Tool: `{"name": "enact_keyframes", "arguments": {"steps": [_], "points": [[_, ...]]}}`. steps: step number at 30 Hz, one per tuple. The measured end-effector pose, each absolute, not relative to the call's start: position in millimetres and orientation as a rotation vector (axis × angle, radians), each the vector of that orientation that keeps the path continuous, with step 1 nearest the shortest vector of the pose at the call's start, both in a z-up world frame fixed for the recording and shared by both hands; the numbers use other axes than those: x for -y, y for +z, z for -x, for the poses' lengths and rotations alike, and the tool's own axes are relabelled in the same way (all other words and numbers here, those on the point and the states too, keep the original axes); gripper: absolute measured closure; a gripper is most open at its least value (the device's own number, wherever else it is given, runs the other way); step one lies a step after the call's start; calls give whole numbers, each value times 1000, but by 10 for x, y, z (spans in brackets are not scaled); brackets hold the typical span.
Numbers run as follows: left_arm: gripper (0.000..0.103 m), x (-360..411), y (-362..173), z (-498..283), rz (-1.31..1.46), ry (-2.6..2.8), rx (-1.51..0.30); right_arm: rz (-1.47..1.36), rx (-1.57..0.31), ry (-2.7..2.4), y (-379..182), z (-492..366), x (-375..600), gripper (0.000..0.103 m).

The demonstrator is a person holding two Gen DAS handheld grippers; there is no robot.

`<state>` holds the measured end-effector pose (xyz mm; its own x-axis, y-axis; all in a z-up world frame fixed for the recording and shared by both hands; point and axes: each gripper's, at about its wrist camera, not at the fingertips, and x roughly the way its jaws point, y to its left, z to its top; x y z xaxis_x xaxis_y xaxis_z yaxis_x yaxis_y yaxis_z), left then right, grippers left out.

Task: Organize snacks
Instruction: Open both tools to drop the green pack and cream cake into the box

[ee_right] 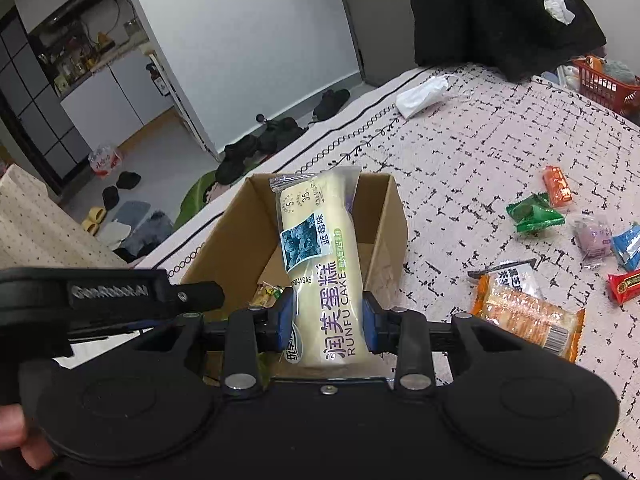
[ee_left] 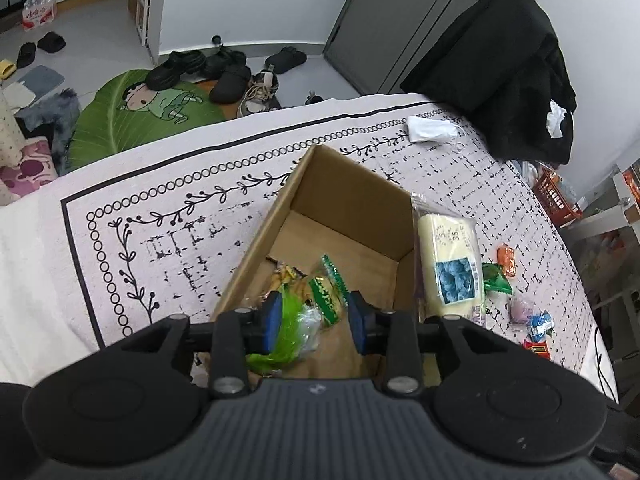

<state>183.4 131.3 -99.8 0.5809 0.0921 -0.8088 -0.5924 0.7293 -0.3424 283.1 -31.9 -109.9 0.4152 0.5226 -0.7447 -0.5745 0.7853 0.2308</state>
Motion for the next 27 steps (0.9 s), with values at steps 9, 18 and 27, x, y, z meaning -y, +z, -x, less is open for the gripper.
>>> {"name": "enact_keyframes", "arguments": {"steps": [9, 18, 27], "points": [[51, -1410, -928, -1768, 652, 461, -860, 78, -922, 717, -1120, -2791, 239, 66], [36, -1360, -844, -1686, 627, 477, -858, 38, -918, 723, -972, -2756, 411, 56], [23, -1193, -733, -1650, 585, 475, -851, 21, -917, 670, -899, -2851, 729, 47]]}}
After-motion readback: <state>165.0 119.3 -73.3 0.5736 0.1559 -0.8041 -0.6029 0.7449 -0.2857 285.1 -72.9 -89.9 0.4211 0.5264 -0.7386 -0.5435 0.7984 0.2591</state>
